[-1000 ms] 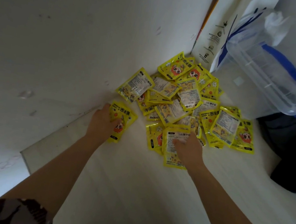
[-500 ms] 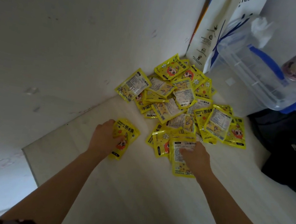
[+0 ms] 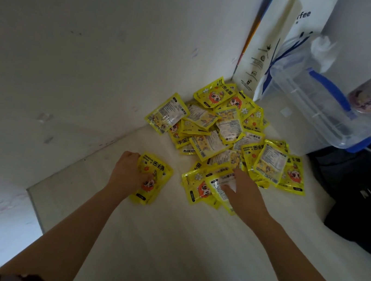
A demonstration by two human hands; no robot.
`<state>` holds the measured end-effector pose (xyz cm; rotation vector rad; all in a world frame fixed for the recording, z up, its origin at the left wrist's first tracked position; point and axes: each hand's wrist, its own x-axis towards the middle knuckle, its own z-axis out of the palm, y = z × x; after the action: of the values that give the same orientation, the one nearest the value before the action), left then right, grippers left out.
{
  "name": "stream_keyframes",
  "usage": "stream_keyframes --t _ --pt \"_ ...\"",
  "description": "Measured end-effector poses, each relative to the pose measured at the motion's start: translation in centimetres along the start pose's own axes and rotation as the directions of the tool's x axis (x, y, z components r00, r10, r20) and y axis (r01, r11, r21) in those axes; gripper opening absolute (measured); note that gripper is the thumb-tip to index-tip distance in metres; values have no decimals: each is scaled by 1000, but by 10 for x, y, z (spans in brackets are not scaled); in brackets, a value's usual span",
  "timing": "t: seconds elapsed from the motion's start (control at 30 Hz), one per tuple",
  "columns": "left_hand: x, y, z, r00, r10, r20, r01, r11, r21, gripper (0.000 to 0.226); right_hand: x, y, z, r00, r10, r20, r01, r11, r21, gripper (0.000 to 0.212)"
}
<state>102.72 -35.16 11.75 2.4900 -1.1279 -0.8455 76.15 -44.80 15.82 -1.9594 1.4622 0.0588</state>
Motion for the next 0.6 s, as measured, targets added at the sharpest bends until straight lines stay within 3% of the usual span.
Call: stream_keyframes --t 0.17,0.33,0.5,0.6 --pt "2 -1 -1 1000 -18 1 18 1000 -19 39 14 -11 -9 983 -132 126 150 978 -148 47" --pt "0 -2 -1 999 -37 2 37 998 -48 38 28 -15 -1 962 -208 177 255 914 -314 25" --pt "-2 -3 0 999 -39 8 40 994 -100 29 44 -18 13 893 -359 273 450 723 -524 41" --pt "-3 -1 -1 999 -51 11 52 991 -119 26 47 -26 16 876 -344 338 481 672 -563 48"
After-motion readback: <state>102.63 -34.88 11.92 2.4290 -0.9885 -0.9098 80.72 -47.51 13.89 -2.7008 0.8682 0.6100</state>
